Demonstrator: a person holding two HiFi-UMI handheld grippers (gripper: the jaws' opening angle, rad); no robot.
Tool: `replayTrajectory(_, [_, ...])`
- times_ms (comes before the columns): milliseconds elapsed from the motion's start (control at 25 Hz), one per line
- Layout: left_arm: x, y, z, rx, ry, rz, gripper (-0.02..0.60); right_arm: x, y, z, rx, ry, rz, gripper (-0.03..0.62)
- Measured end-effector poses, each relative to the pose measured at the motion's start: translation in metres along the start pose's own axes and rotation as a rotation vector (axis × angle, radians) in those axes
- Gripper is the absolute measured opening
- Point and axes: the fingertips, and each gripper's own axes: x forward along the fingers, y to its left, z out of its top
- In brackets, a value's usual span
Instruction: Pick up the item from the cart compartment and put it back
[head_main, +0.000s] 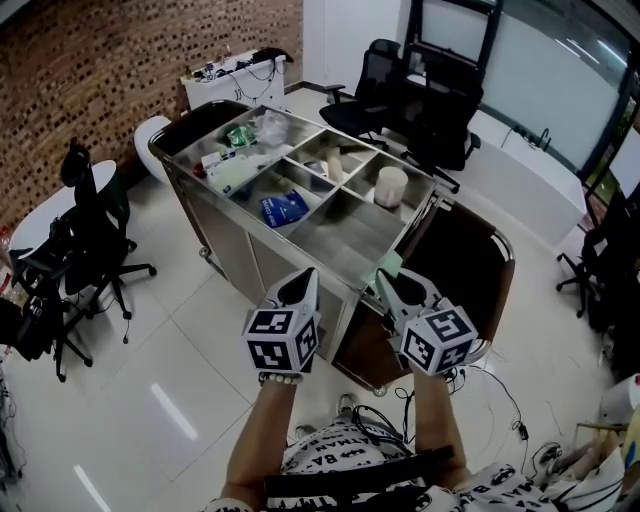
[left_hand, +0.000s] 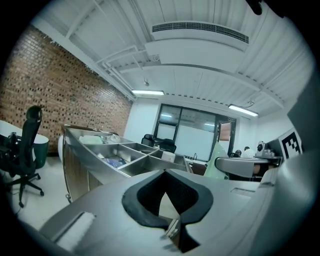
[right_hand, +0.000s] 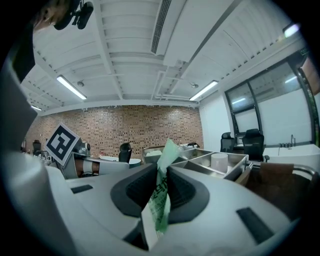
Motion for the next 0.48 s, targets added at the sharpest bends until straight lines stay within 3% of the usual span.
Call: replayTrajectory(480, [-0.0067,-0.0026,-0.0005,0.004,0.005,-0.007,0.002,-0.0045,0.0086,0.0034,-0.016,0.006,-0.001,0.064])
